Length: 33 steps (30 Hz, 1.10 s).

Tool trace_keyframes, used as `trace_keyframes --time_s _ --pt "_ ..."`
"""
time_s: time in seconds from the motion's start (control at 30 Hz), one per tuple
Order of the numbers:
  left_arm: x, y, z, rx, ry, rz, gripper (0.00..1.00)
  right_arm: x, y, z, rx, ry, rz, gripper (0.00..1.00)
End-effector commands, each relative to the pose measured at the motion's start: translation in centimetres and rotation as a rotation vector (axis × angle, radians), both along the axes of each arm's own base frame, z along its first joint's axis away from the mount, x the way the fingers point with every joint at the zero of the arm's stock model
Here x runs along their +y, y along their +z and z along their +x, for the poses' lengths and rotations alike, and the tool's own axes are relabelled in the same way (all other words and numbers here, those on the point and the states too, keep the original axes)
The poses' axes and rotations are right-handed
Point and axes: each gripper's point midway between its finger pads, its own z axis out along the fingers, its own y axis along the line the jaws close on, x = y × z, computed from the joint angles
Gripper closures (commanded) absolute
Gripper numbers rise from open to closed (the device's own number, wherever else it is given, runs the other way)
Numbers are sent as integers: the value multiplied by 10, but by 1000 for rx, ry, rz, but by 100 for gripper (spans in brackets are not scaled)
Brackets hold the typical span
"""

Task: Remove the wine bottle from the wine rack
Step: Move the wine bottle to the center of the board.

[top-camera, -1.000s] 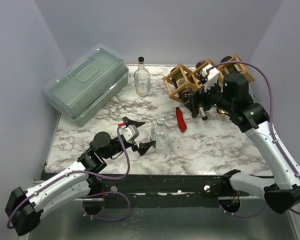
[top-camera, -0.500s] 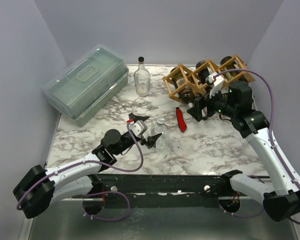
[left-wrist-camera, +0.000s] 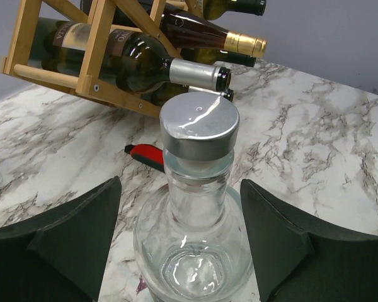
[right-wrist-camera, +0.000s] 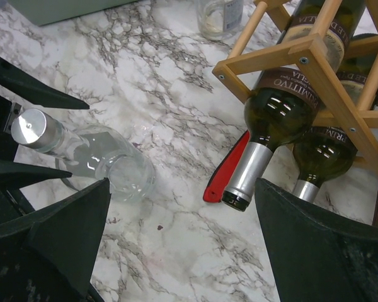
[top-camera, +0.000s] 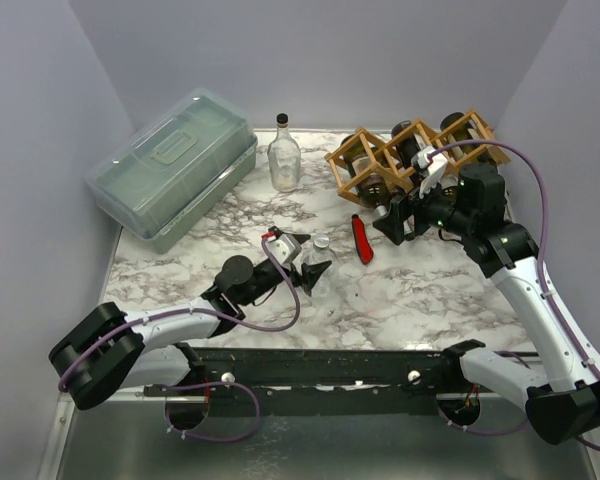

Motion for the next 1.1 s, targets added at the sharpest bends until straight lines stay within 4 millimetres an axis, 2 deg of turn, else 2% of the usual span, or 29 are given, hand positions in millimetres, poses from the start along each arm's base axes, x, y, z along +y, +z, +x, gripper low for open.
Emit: trace_keyframes --time_s 0.0,0.17,0.43,0.53,0.67,0.8,1.07 --pt "-7 20 7 -8 11 -77 26 3 3 -1 -12 20 17 0" --pt "-9 17 11 -4 22 -71 35 3 2 -1 -9 22 16 0" --pt "-11 12 17 -19 37 -43 44 4 -1 0 0 29 16 0" --pt "-13 13 17 -26 30 -40 56 3 -2 1 4 28 17 0" --pt "-14 19 17 -36 29 -51 78 3 -4 2 6 28 16 0" --pt "-7 31 22 -88 73 -56 99 3 -6 2 10 29 13 1" --pt "31 64 51 -174 276 -88 100 4 -9 4 18 32 13 0"
